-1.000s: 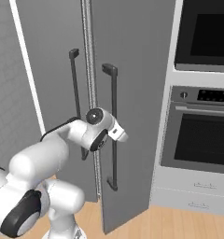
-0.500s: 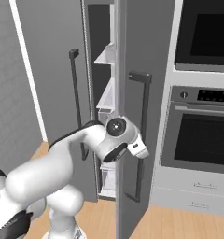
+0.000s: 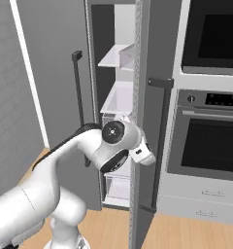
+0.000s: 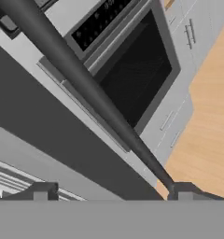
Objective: Grab a lemon wedge from the fridge and one ice cube from the ice bowl, and put them in the glass of lemonade.
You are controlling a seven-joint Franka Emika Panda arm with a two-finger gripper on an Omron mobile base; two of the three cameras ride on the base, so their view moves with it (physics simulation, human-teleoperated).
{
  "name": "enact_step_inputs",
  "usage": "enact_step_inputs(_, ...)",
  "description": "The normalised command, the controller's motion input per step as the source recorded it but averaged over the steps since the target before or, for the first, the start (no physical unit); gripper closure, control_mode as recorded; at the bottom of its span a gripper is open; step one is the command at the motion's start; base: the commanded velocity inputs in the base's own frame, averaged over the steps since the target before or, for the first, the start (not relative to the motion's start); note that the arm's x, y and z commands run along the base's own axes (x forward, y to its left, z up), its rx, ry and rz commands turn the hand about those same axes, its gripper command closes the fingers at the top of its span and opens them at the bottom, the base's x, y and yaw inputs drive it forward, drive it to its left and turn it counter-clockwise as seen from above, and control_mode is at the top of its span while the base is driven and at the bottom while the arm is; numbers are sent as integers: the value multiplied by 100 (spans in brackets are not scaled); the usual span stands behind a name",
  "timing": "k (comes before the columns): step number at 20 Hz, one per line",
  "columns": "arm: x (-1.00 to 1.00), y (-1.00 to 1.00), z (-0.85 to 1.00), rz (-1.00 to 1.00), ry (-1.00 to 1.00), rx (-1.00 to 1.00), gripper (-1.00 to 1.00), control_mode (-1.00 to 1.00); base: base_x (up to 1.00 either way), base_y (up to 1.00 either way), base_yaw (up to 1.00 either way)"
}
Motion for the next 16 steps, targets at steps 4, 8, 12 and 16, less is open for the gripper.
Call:
enact_step_inputs(4,-47,67,96,14,-7,-14,-100,-100,0,0,0)
enact_step_inputs(8,-5,92,83,5,0,-21,-100,-100,0,0,0)
enact_step_inputs(12,43,100,42,-3,1,-31,-100,-100,0,0,0)
enact_step_inputs(16,100,76,0,-33,13,-36,-100,-100,0,0,0)
